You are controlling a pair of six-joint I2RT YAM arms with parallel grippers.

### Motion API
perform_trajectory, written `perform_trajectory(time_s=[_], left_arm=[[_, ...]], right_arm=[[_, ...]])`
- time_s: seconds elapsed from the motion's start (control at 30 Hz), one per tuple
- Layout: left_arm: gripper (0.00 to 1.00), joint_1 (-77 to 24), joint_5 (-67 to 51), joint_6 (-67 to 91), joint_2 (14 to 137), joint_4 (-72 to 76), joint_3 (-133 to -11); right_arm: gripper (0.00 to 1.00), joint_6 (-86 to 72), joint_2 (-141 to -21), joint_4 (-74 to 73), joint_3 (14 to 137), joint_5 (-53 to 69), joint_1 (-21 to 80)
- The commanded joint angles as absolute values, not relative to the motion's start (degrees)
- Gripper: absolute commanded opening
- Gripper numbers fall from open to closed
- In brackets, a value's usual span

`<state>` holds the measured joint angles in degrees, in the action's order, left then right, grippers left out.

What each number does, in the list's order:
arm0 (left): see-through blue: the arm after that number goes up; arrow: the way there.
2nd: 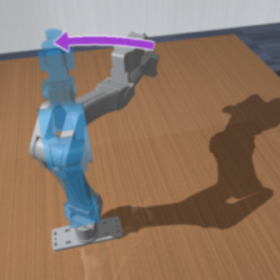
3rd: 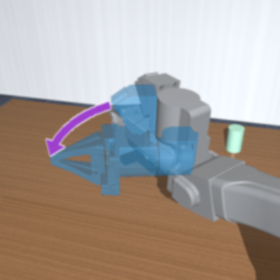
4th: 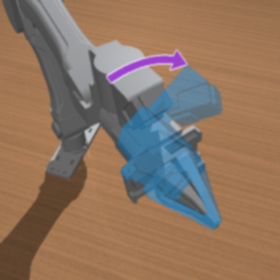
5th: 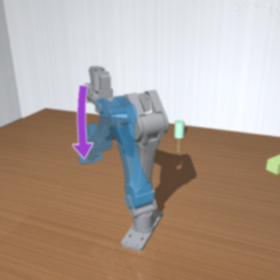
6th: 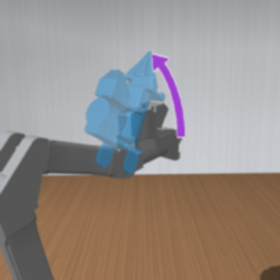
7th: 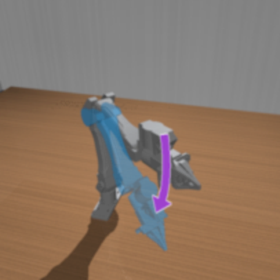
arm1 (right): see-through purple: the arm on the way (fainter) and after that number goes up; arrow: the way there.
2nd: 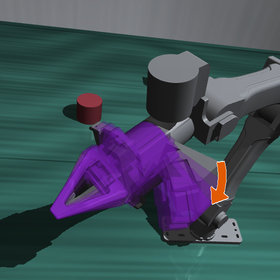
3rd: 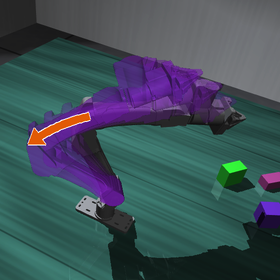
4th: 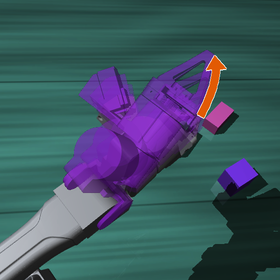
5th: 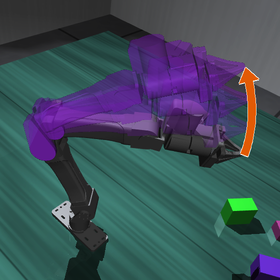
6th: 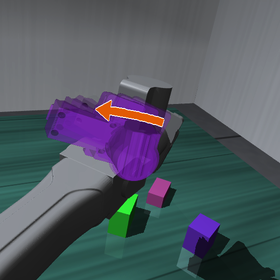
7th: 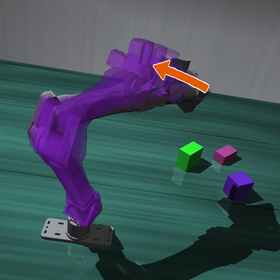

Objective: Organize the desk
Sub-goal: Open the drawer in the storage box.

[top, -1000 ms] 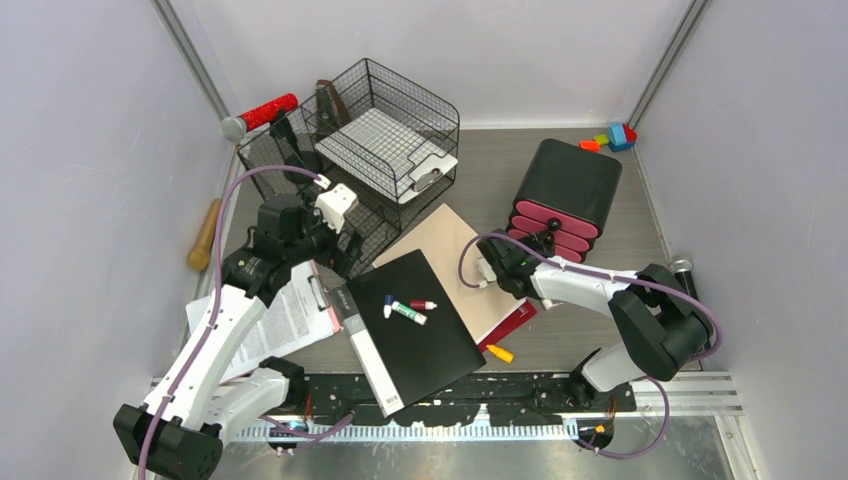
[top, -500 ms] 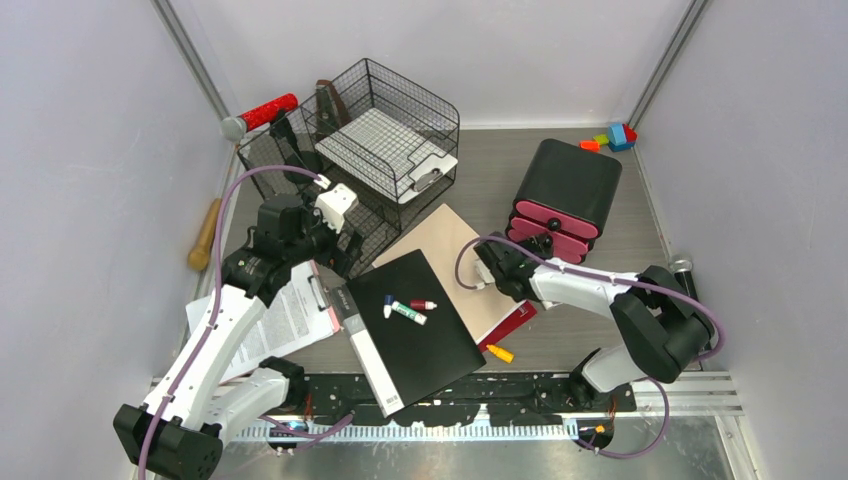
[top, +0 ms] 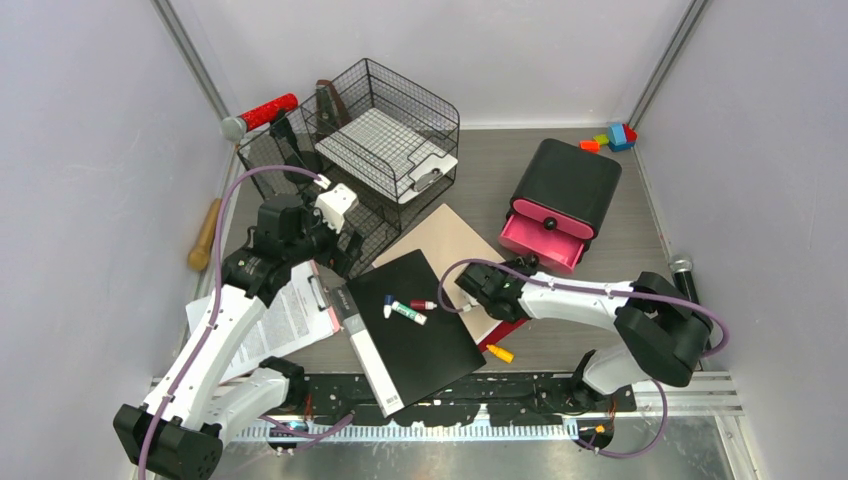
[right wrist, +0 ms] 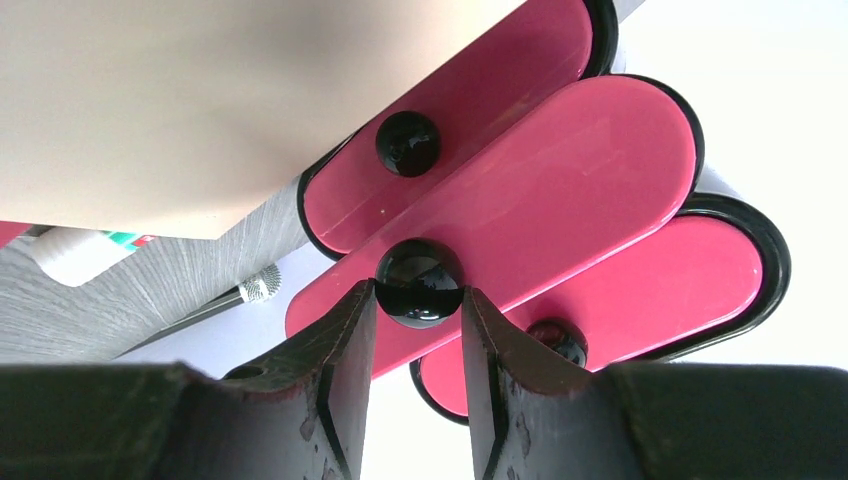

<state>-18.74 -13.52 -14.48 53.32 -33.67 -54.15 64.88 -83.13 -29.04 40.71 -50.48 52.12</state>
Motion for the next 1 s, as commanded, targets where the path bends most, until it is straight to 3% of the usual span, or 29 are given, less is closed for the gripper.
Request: perform_trajectory(time_s=[0.0,0.37,0.43,0.57,0.77,0.97], left_arm=[[0.99,-18.63,-14.33,-15.5,52.53,-32.08,-53.97],[0.99,-18.63,-14.41,-15.52,52.53,-32.0,-53.9],[0.99,-18.63,-14.41,-15.56,52.41,-31.96,-53.88],[0.99,-18.63,-14.41,-15.53,52.36,-31.95,-53.79],[0.99,-18.63,-14.38,-15.59,52.14,-31.95,-53.64],[0.99,-18.55,-14.42,-15.59,52.05,-31.99,-53.7]], right_arm=[[0.19,58.97,-83.11,-31.2,41.39,-46.86,55.15],[0.42,53.13,-82.23,-33.77,42.6,-46.7,57.99],[0.51,51.96,-81.65,-33.76,42.88,-46.26,58.01],[0.59,48.63,-79.8,-35.37,44.47,-43.03,58.01],[0.66,41.4,-76.52,-40.6,50.73,-32.73,58.01],[0.66,32.29,-74.39,-44.4,58.71,-14.96,57.94]])
